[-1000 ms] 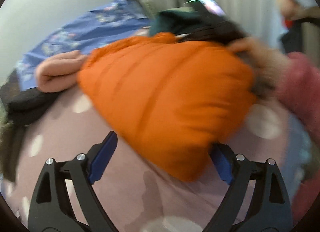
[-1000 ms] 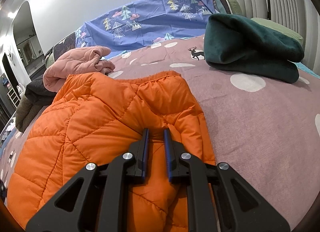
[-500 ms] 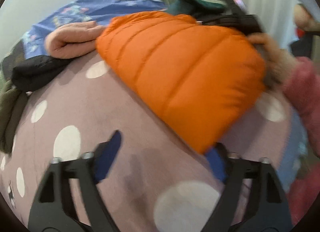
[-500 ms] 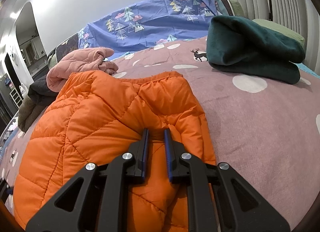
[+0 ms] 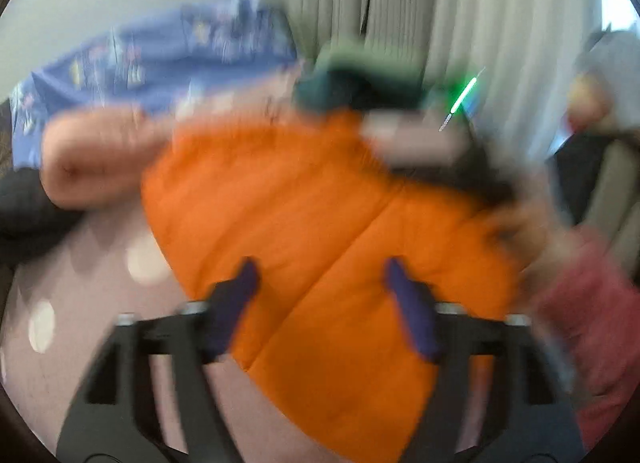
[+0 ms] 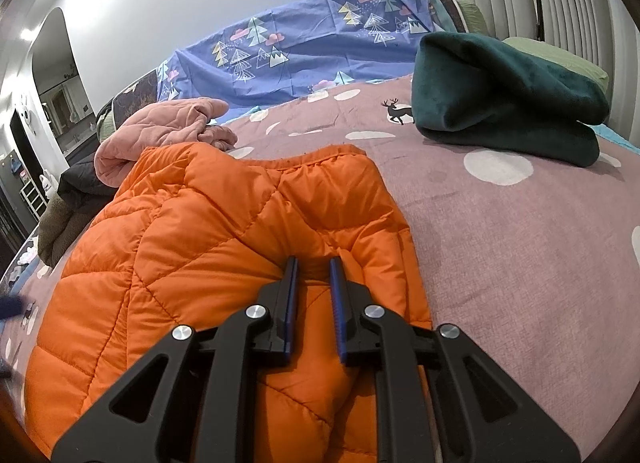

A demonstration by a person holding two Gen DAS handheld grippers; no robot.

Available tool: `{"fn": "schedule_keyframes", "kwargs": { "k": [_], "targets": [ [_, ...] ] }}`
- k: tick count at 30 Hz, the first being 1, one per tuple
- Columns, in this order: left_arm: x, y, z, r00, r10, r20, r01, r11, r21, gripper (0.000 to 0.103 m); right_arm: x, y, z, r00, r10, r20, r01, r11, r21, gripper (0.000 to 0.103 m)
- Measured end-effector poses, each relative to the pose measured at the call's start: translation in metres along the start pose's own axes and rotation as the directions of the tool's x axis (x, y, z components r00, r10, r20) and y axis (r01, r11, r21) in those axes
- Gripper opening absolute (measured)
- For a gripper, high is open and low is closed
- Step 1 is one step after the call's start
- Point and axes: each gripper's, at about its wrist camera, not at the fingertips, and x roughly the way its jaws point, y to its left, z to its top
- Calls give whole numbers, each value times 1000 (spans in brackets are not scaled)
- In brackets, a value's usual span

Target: Fold large clothes

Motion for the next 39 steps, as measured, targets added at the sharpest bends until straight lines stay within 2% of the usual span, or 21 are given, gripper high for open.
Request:
{"fn": "schedule_keyframes", "kwargs": {
  "k": [3, 8, 9, 10, 13, 15, 17, 19, 20, 21, 22, 24, 36, 39],
  "targets": [
    [17, 3, -18, 1000, 6, 20, -7, 1000, 9, 89, -2, 7, 0, 1000, -18, 7, 18, 1000, -24, 15],
    [8, 6, -9, 999, -11, -33, 11, 1000, -4, 86, -2, 11, 1, 999, -37, 9, 37, 998, -40, 16],
    [4, 7, -3, 999, -15, -31, 14, 1000, -8, 81, -2, 12, 1, 999, -32, 7, 33, 999, -32, 16],
    [-1, 7, 5, 1000, -15, -10, 15, 1000, -1, 71, -2, 10, 1, 1000, -28, 6, 28, 999, -26, 16],
    [-10, 7, 37, 997, 37, 73, -40, 998, 44, 59, -2, 9, 1, 1000, -29, 8, 29, 999, -26, 16],
    [-5, 15, 57, 995, 45, 94, -47, 999, 26, 55, -3, 9, 0, 999, -31, 9, 31, 999, -27, 16],
    [10, 29, 78, 995, 48, 92, -47, 999, -19, 55, -4, 7, 0, 1000, -25, 9, 25, 999, -22, 16],
    [40, 45, 91, 996, 78, 45, -76, 996, -42, 57, -4, 5, 0, 1000, -21, 9, 21, 1000, -18, 16],
    [66, 51, 88, 995, 93, -27, -94, 995, -24, 60, -4, 4, 0, 1000, -20, 9, 20, 1000, -15, 16],
    [81, 55, 82, 994, 96, -55, -97, 995, -8, 66, -3, 3, 0, 1000, -23, 7, 23, 1000, -9, 16],
    [91, 58, 75, 997, 72, -39, -72, 997, -6, 67, -3, 0, 0, 1000, -22, 4, 22, 1000, -2, 17],
    [94, 65, 67, 999, 26, -33, -28, 998, -60, 67, -2, -3, 1, 1000, 0, 2, 0, 1000, 8, 17],
    [95, 63, 59, 998, 65, -19, -66, 997, -29, 67, -1, 0, 1, 1000, -3, 0, 3, 1000, -1, 17],
    [94, 60, 60, 997, 79, -21, -79, 997, -11, 67, -6, 6, 4, 998, -54, -12, 53, 998, -46, 19]
  ]
}}
